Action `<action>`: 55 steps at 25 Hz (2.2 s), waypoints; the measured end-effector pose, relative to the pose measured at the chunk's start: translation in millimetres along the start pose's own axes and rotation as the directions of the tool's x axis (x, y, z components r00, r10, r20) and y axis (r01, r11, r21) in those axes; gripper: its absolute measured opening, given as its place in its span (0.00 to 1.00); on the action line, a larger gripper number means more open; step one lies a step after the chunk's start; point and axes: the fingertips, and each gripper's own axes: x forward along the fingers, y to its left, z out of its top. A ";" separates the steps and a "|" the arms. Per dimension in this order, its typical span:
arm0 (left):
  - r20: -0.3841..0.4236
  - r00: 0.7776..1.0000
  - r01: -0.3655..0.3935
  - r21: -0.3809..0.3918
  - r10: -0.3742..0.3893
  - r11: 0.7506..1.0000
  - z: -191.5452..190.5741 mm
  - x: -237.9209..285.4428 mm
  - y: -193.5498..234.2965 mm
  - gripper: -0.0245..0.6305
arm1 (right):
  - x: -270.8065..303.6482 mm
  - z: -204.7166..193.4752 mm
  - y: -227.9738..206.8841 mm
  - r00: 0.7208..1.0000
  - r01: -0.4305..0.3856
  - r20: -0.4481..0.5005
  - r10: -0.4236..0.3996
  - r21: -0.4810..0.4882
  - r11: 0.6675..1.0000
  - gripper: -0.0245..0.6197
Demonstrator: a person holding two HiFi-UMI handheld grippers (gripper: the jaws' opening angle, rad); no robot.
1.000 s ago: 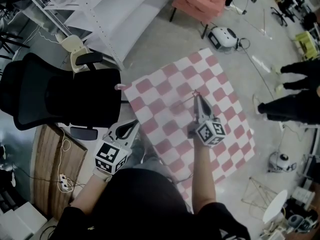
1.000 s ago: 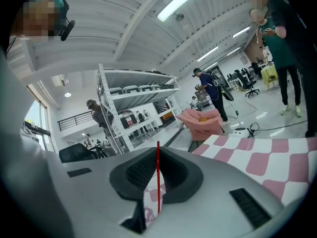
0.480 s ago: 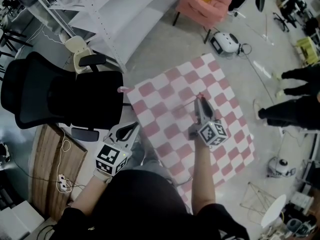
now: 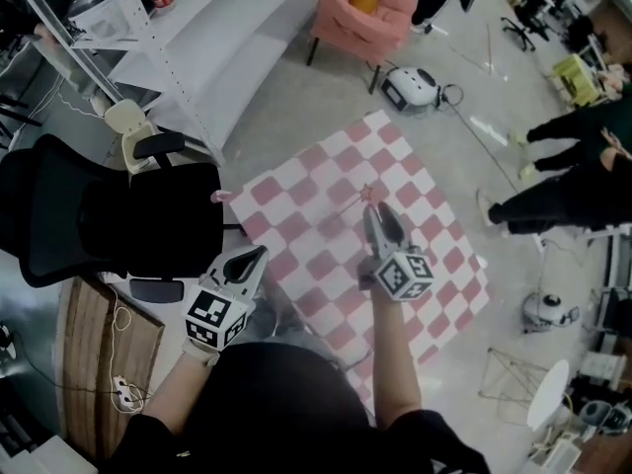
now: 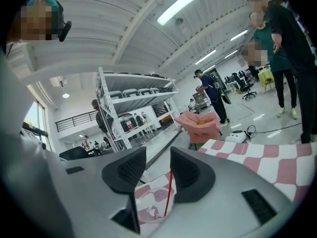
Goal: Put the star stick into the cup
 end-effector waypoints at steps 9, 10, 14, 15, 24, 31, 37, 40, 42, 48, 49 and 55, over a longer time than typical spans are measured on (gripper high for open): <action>0.034 0.994 0.107 0.029 -0.108 0.994 22.1 17.7 -20.6 0.10 | -55.3 25.8 36.2 0.999 0.023 0.040 -0.019 -0.101 0.995 0.14; 0.037 0.991 0.124 0.035 -0.125 0.992 24.6 21.1 -24.0 0.10 | -61.8 29.0 39.1 0.999 0.027 0.048 -0.022 -0.107 0.994 0.13; 0.044 0.982 0.183 0.059 -0.186 0.981 34.0 31.7 -37.1 0.10 | -84.3 37.7 49.6 0.998 0.032 0.065 -0.024 -0.132 0.991 0.09; 0.045 0.979 0.197 0.064 -0.200 0.978 36.5 34.2 -40.5 0.10 | -89.3 39.3 51.5 0.998 0.037 0.064 -0.029 -0.140 0.989 0.08; 0.038 0.950 0.303 0.109 -0.309 0.947 49.5 46.1 -65.6 0.10 | -125.8 47.5 72.0 0.995 0.082 0.077 -0.068 -0.189 0.979 0.07; 0.034 0.928 0.364 0.134 -0.371 0.922 52.4 46.5 -77.5 0.10 | -136.7 43.1 83.0 0.991 0.114 0.086 -0.099 -0.203 0.972 0.07; 0.031 0.913 0.398 0.150 -0.407 0.905 54.1 46.1 -80.5 0.10 | -137.8 35.6 93.2 0.991 0.119 0.087 -0.101 -0.244 0.962 0.07; 0.028 0.907 0.411 0.158 -0.421 0.898 54.1 46.2 -82.7 0.10 | -136.1 34.7 97.5 0.991 0.131 0.067 -0.118 -0.239 0.962 0.07; 0.027 0.904 0.418 0.162 -0.428 0.894 54.2 46.4 -84.2 0.10 | -134.8 31.2 98.8 0.991 0.127 0.056 -0.117 -0.236 0.963 0.07; 0.027 0.901 0.424 0.163 -0.434 0.891 55.1 46.6 -84.5 0.10 | -131.7 28.0 103.7 0.994 0.100 0.063 -0.087 -0.234 0.967 0.07; 0.027 0.900 0.425 0.163 -0.434 0.891 54.6 46.2 -84.8 0.10 | -132.3 28.1 102.8 0.994 0.103 0.064 -0.090 -0.231 0.967 0.07; 0.028 0.901 0.422 0.165 -0.432 0.891 53.7 43.6 -87.1 0.10 | -133.7 25.9 99.4 0.992 0.126 0.054 -0.115 -0.273 0.954 0.06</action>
